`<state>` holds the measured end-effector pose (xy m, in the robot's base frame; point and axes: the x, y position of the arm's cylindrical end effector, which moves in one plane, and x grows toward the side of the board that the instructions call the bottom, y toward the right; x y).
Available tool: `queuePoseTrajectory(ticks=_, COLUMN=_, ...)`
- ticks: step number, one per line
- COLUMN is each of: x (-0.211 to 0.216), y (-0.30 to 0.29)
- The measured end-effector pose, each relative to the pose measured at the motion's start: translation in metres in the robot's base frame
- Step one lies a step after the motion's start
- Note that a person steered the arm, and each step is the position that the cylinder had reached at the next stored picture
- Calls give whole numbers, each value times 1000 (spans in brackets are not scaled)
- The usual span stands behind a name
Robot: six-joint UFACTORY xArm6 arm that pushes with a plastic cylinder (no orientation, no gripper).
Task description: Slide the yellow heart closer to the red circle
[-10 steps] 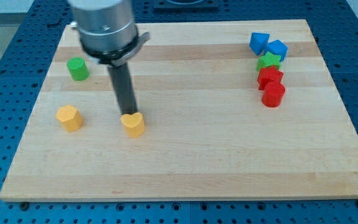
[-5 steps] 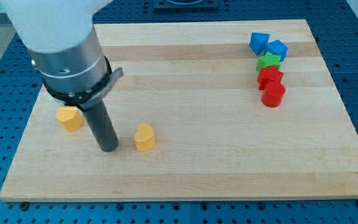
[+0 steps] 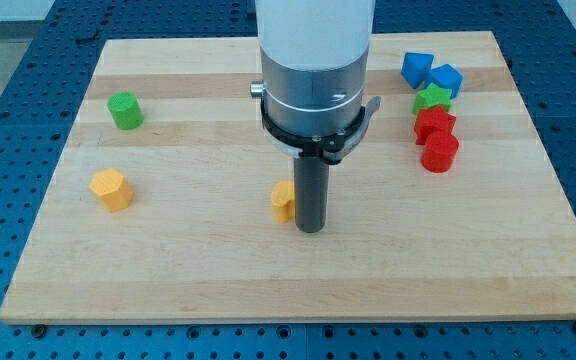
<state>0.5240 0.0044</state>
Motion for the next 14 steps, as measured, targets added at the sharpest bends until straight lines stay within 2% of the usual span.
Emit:
queuePoseTrajectory(ticks=3, x=3, y=-83)
queuePoseTrajectory(ticks=4, x=-15, y=-93)
queuePoseTrajectory(ticks=7, x=-23, y=28)
queuePoseTrajectory(ticks=8, x=-25, y=32)
queuePoseTrajectory(ticks=9, x=-29, y=6)
queuePoseTrajectory(ticks=11, x=-63, y=2)
queuePoseTrajectory(ticks=13, x=-36, y=69)
queuePoseTrajectory(ticks=14, x=-36, y=103)
